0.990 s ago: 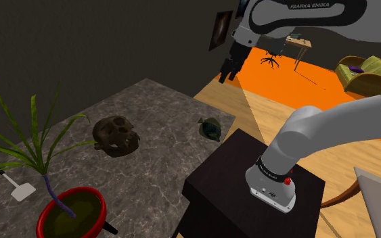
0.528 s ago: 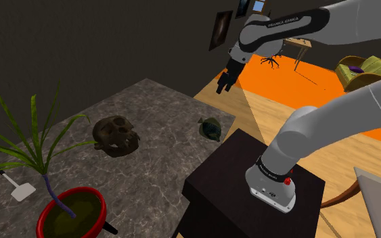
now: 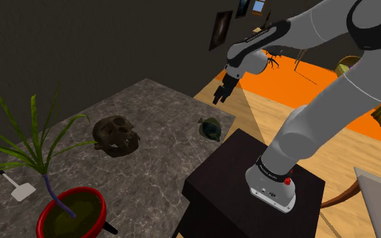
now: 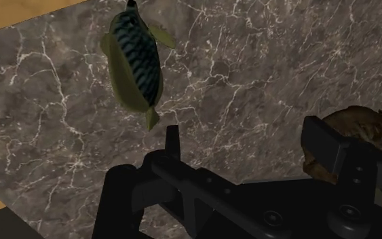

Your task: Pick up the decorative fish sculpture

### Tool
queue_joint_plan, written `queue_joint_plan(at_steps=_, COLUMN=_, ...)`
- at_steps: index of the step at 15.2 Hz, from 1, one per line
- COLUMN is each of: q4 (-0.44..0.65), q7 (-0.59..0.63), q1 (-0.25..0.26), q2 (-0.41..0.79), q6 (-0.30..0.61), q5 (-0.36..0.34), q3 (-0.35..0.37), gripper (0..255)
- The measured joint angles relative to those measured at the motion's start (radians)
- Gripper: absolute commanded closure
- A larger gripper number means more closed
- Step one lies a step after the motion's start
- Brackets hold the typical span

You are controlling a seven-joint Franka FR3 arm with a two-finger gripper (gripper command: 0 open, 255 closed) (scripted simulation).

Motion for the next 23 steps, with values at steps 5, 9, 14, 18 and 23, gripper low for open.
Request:
queue_joint_plan(at_steps=5, q4=0.072, q7=-0.266, q1=0.043, q2=0.246, q6=0.061, q5=0.259, q3=-0.076, gripper=0)
queue_joint_plan(at_steps=9, q4=0.166, q7=-0.483, q1=-0.001, q2=0.462, q6=0.053, q5=0.490, q3=-0.051, gripper=0)
queue_joint_plan(at_steps=14, q4=0.283, q7=-0.635, q1=-0.086, q2=0.662, q6=0.027, q5=0.664, q3=0.020, gripper=0)
queue_joint_plan(at_steps=18, q4=0.303, q7=-0.685, q1=-0.109, q2=0.724, q6=0.045, q5=0.725, q3=0.054, gripper=0)
queue_joint_plan(at_steps=23, q4=0.328, q7=-0.722, q1=-0.129, q2=0.777, q6=0.057, q5=0.768, q3=0.080, gripper=255)
